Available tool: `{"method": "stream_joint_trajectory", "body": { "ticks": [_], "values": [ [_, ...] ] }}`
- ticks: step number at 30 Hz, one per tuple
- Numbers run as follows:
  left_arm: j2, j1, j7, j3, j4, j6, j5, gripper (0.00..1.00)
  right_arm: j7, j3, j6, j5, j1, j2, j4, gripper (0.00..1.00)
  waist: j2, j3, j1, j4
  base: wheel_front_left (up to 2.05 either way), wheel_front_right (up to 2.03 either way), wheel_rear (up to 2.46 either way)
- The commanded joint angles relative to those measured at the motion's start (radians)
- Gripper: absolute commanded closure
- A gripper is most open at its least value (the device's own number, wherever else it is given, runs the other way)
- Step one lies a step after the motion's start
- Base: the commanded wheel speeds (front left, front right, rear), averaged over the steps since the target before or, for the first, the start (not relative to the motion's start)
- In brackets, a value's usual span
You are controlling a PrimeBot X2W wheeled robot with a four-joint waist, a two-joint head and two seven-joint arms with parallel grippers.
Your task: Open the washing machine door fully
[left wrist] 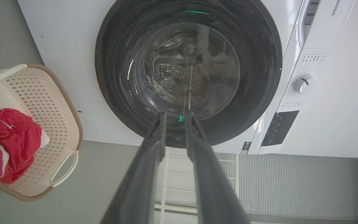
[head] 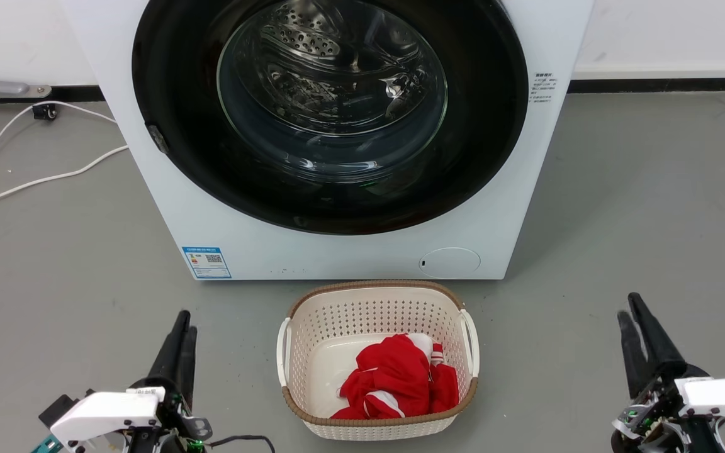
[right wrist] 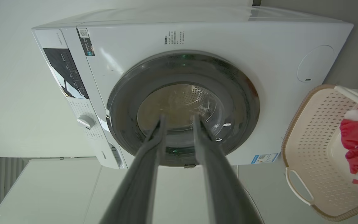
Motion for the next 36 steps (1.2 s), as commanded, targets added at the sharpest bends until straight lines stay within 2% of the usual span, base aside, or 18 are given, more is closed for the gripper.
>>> {"method": "stream_joint_trajectory", "body": {
  "ticks": [1,10,15,26,27,36],
  "values": [
    [0.002,-0.012,-0.011,-0.008,-0.021,0.0,0.003,0.0,-0.014,0.007,0.0,0.004,-0.008,0.0,-0.024,0.0,-0.0001,0.0,0.0,0.0,0.0,0.0,0.0],
    [0.005,-0.009,-0.054,-0.041,-0.062,-0.001,0.042,0.0,-0.055,0.024,0.0,-0.028,0.009,0.0,-0.059,0.0,-0.0001,0.0,0.0,0.001,0.0,0.0,0.0],
    [0.006,-0.009,-0.077,-0.045,-0.099,-0.001,0.105,0.0,-0.079,0.025,0.0,-0.11,0.017,0.0,-0.085,0.0,-0.0001,0.001,0.0,0.002,0.0,0.0,0.0],
    [0.007,-0.001,-0.124,-0.047,-0.17,-0.001,0.344,0.0,-0.126,0.044,0.0,-0.398,0.026,0.0,-0.163,0.0,-0.0001,0.005,0.0,0.006,0.0,0.0,0.0],
    [0.006,0.001,-0.136,-0.045,-0.187,-0.001,0.412,0.0,-0.137,0.049,0.0,-0.482,0.028,0.0,-0.187,0.0,-0.0001,0.006,0.0,0.006,0.0,0.0,0.0],
    [0.019,0.014,-0.169,-0.054,-0.226,-0.001,0.612,0.0,-0.171,0.087,0.0,-0.766,0.033,0.001,-0.238,0.0,-0.0001,0.01,0.0,0.004,0.0,0.0,0.0]
  ]
}}
